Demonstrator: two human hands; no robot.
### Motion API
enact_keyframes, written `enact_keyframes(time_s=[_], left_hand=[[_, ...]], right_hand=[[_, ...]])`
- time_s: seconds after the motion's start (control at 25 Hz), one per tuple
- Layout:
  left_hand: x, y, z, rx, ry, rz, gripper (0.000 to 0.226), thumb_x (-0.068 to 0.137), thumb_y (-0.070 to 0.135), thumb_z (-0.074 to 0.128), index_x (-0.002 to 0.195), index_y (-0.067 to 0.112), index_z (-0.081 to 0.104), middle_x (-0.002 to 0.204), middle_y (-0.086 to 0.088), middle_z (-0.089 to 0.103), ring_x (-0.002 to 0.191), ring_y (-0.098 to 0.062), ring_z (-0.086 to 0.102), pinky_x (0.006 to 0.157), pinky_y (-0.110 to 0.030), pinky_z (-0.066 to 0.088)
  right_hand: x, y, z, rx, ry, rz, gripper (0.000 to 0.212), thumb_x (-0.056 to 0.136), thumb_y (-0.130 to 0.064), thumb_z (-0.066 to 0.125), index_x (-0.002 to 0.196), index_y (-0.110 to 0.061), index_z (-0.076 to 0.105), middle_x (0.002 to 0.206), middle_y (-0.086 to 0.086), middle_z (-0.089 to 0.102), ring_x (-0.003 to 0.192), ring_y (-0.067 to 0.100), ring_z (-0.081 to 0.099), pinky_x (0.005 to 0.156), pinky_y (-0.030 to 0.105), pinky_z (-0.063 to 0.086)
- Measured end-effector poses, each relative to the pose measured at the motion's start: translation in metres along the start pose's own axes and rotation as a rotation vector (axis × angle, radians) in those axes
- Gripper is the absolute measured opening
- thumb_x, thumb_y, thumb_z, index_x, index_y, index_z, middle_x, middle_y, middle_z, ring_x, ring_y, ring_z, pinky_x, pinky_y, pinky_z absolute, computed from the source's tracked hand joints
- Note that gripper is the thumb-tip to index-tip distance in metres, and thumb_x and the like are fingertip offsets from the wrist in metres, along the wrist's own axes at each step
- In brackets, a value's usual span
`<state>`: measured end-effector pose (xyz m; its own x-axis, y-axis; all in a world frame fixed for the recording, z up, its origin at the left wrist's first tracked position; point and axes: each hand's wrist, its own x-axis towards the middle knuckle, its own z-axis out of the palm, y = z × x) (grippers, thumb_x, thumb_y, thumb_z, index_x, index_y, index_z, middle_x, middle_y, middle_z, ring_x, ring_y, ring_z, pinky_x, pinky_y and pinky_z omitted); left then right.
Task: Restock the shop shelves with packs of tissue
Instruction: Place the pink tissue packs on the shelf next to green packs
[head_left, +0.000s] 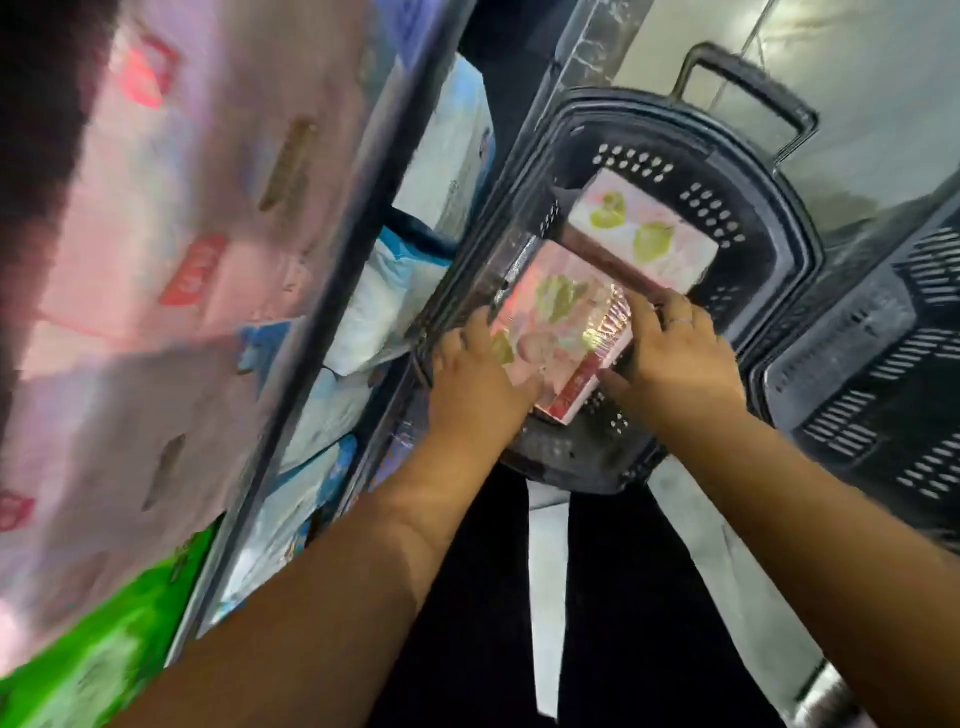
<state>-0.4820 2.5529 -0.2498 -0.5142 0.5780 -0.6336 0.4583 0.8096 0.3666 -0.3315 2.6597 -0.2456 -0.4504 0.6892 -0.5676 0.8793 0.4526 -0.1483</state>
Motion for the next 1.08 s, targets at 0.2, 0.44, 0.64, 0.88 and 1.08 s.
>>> enact_keyframes(time_s=[0.2,0.44,0.64,0.88,1.08], left_hand=[[0.061,-0.017,0.108,-0.246,-0.058,-0.331,0.101,0.072,0.045,0.078,0.148,0.020,0.018,0.143,-0.016,0.028,0.131,-0.030,0.034,0.102,-0.031,0.032],[0.116,-0.059,0.213,-0.554,0.035,-0.681,0.121,0.065,0.044,0.085,0.152,0.015,0.006,0.145,-0.017,0.033,0.133,-0.030,0.037,0.108,-0.036,0.037],[0.131,-0.090,0.266,-0.999,0.134,-0.784,0.098,0.062,0.023,0.090,0.140,0.010,0.034,0.122,0.000,0.061,0.113,-0.016,0.060,0.100,-0.035,0.048],[0.115,-0.077,0.258,-1.053,0.184,-0.768,0.091,0.064,0.012,0.088,0.134,0.019,0.030,0.121,0.000,0.058,0.110,-0.015,0.058,0.098,-0.030,0.047],[0.067,-0.059,0.208,-0.892,0.240,-0.640,0.095,0.065,0.019,0.088,0.137,0.027,0.026,0.125,0.005,0.054,0.110,-0.013,0.056,0.098,-0.032,0.047]], right_hand=[[0.091,0.028,0.080,-0.046,-0.155,-0.071,0.096,0.081,-0.055,0.066,0.151,-0.014,0.015,0.151,0.022,0.023,0.135,0.042,0.028,0.102,0.052,0.037],[0.192,0.044,0.158,-0.057,-0.252,-0.105,0.115,0.070,-0.055,0.076,0.151,-0.008,0.010,0.147,0.025,0.025,0.130,0.047,0.034,0.103,0.052,0.036],[0.218,0.044,0.185,-0.030,-0.355,-0.036,0.086,0.064,-0.034,0.082,0.129,-0.001,0.036,0.126,0.024,0.050,0.118,0.042,0.051,0.097,0.044,0.043],[0.194,0.050,0.188,-0.005,-0.207,-0.028,0.120,0.056,-0.048,0.084,0.146,-0.014,0.012,0.134,0.019,0.040,0.121,0.043,0.045,0.096,0.052,0.043],[0.137,0.045,0.142,0.023,-0.153,0.048,0.140,0.051,-0.047,0.085,0.152,-0.023,-0.009,0.152,0.009,0.021,0.135,0.035,0.029,0.102,0.054,0.035]])
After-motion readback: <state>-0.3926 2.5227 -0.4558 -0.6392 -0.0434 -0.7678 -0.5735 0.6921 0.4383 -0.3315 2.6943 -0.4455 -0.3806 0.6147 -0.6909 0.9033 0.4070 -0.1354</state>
